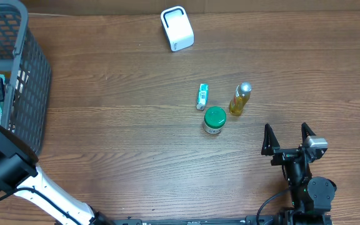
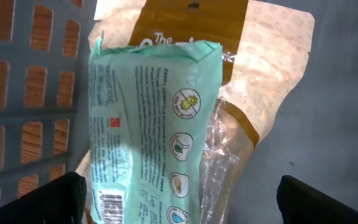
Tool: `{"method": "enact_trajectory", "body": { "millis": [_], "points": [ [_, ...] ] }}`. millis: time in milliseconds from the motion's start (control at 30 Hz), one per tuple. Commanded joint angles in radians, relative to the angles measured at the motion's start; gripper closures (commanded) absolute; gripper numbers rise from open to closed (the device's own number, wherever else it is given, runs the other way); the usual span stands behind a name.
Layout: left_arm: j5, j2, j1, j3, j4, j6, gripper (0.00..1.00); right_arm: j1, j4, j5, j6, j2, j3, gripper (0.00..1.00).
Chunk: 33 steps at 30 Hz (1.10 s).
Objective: Scan the item barcode
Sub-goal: 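Move the left gripper into the grey basket, then grasp the mint-green wipes pack in the basket with the left gripper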
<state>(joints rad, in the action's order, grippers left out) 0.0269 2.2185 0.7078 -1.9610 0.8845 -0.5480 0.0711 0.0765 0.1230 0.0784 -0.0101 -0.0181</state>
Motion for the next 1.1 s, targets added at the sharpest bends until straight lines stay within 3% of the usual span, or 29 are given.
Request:
{"method": "enact_trajectory", "body": {
  "millis": [0, 333, 633, 700, 867, 1067],
  "points": [
    [0.020, 0.053, 0.007, 0.002, -0.005, -0.034, 0.00, -0.005, -0.003, -0.010, 0.004, 0.007, 0.010, 0.00],
    [0.007, 0.161, 0.006, 0.002, 0.011, -0.051, 0.00, -0.005, -0.003, -0.010, 0.004, 0.007, 0.010, 0.00],
    [0.000, 0.147, 0.005, -0.001, 0.023, -0.049, 0.56, -0.005, -0.003, -0.010, 0.004, 0.007, 0.010, 0.00],
    [0.000, 0.132, 0.005, -0.002, 0.023, -0.029, 0.62, -0.005, -0.003, -0.010, 0.004, 0.007, 0.010, 0.00],
    [0.000, 0.064, 0.005, -0.052, 0.037, 0.084, 0.95, -0.005, -0.003, -0.010, 0.004, 0.007, 0.010, 0.00],
    [0.000, -0.098, 0.005, -0.129, 0.038, 0.209, 0.96, -0.005, -0.003, -0.010, 0.004, 0.007, 0.010, 0.00]
  ]
}}
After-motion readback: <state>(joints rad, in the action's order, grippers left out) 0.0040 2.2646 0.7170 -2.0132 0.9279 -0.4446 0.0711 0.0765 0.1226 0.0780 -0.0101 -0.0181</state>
